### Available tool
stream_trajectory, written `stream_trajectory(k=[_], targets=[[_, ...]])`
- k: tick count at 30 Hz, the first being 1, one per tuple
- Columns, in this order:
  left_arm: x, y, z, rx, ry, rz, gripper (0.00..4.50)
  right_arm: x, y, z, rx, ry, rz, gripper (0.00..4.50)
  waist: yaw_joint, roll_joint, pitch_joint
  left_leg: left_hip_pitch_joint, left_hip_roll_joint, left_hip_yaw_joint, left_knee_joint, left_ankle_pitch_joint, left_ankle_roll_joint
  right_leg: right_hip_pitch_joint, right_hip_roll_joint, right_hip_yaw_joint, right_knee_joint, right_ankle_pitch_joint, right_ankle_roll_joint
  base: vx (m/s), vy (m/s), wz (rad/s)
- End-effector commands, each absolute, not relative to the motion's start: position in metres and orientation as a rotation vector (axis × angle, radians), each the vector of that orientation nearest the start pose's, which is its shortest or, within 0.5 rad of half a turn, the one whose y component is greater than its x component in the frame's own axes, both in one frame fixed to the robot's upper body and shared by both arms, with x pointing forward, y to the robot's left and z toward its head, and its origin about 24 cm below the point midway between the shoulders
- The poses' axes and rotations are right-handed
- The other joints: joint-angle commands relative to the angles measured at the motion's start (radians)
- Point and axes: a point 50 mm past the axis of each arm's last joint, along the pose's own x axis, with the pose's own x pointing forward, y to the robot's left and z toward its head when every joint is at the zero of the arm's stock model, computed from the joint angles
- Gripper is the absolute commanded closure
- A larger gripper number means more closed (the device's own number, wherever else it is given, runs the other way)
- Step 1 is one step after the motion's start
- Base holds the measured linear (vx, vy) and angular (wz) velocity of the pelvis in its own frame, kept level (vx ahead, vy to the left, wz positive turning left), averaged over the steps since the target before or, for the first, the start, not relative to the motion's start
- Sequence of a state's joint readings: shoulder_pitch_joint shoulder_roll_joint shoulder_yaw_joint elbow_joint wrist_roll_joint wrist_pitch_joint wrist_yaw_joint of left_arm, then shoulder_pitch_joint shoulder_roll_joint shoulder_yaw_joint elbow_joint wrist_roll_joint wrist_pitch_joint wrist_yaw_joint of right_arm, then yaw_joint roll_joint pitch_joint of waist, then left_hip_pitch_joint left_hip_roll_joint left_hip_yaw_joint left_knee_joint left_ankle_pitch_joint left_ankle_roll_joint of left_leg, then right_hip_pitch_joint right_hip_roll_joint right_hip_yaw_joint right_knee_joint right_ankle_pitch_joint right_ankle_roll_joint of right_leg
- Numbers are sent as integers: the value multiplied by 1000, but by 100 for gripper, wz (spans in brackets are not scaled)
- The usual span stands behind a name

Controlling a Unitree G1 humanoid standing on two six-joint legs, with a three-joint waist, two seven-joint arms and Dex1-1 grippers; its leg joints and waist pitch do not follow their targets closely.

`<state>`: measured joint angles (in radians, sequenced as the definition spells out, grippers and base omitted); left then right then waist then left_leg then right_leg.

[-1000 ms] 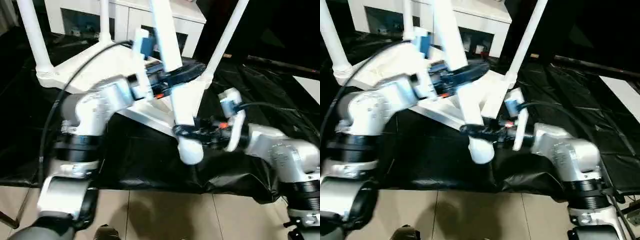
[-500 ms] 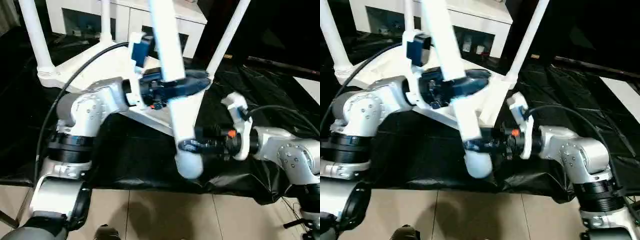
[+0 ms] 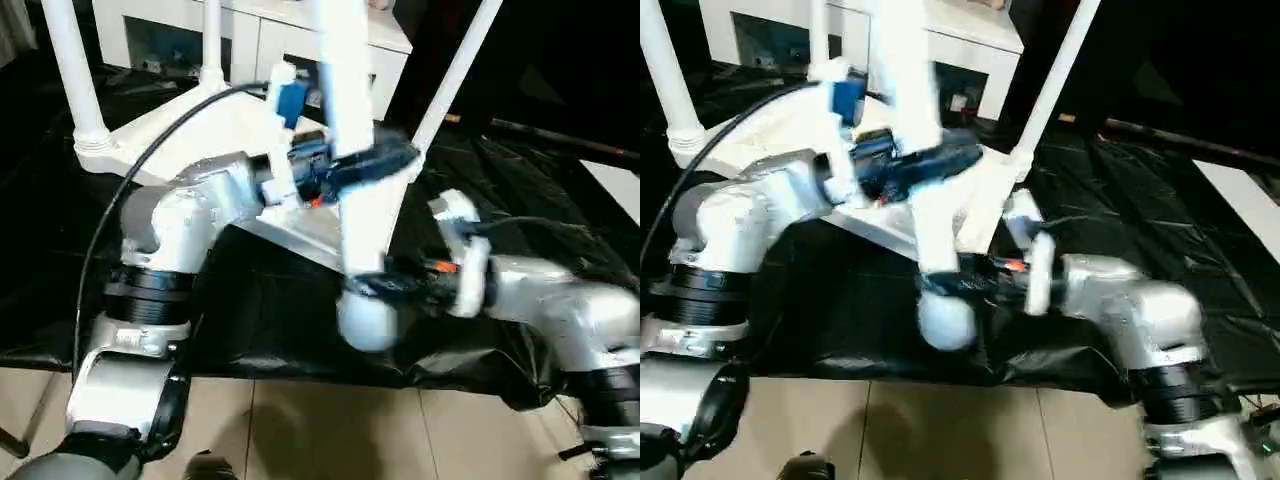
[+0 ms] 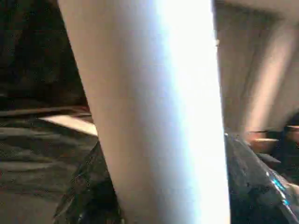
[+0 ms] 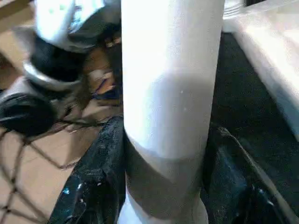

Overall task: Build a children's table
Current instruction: Pick table leg

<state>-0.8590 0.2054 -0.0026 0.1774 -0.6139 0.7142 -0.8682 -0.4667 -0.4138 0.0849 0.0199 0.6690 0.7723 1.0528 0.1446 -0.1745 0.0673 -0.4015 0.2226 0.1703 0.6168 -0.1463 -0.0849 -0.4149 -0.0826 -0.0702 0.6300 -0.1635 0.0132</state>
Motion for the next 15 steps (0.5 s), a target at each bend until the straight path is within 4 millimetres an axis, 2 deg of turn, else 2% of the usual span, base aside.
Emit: stream_trajectory(k=[1, 2, 4, 5, 6, 7, 8, 10, 11, 14, 15], targets=[[336, 64, 207, -69, 21, -1145, 166, 292, -133, 131, 291, 226, 1258, 262, -4, 25, -74, 32, 13, -8, -82, -336, -113, 33, -62, 28, -88, -414, -76, 0, 0, 0], [337, 64, 202, -34, 40, -1095, 166, 294, -133, 131, 282, 214, 1235, 263, -7, 28, -76, 32, 18, -11, -86, -344, -121, 33, -62, 29, -86, -393, -68, 0, 0, 0], [338, 62, 199, -65, 64, -1020, 166, 297, -133, 130, 281, 207, 1207, 263, -8, 26, -77, 32, 17, -9, -82, -344, -123, 33, -63, 29, -79, -374, -78, 0, 0, 0], [339, 61, 199, -97, 60, -985, 166, 298, -132, 129, 282, 207, 1204, 263, -7, 25, -76, 31, 15, -8, -80, -333, -117, 34, -62, 29, -81, -365, -88, 0, 0, 0], [340, 61, 199, -99, 60, -982, 166, 298, -132, 129, 282, 207, 1204, 264, -8, 20, -77, 29, 15, -7, -80, -326, -114, 37, -62, 29, -81, -360, -90, 0, 0, 0], [340, 60, 198, -113, 67, -958, 166, 298, -130, 128, 280, 207, 1200, 264, -5, 22, -78, 30, 13, -6, -79, -312, -108, 37, -60, 29, -83, -353, -89, 0, 0, 0], [340, 59, 196, -122, 74, -944, 166, 298, -129, 127, 278, 206, 1196, 264, -7, 22, -78, 26, 13, -7, -80, -303, -108, 39, -59, 29, -79, -340, -89, 0, 0, 0], [341, 59, 195, -172, 81, -910, 166, 299, -127, 125, 267, 208, 1186, 264, -8, 18, -77, 26, 12, -5, -79, -299, -104, 38, -59, 28, -81, -339, -89, 0, 0, 0], [342, 59, 196, -183, 79, -901, 193, 299, -127, 125, 266, 208, 1185, 264, -7, 19, -77, 28, 12, -5, -78, -305, -102, 37, -59, 28, -83, -349, -87, 0, 0, 0], [343, 60, 198, -265, 83, -901, 200, 300, -125, 125, 257, 206, 1182, 264, -7, 18, -76, 27, 11, -5, -78, -299, -97, 37, -58, 29, -84, -349, -86, 0, 0, 0], [343, 61, 200, -317, 80, -904, 215, 301, -125, 125, 250, 202, 1176, 264, -7, 18, -77, 27, 11, -4, -78, -299, -95, 37, -57, 28, -84, -348, -86, 0, 0, 0]])
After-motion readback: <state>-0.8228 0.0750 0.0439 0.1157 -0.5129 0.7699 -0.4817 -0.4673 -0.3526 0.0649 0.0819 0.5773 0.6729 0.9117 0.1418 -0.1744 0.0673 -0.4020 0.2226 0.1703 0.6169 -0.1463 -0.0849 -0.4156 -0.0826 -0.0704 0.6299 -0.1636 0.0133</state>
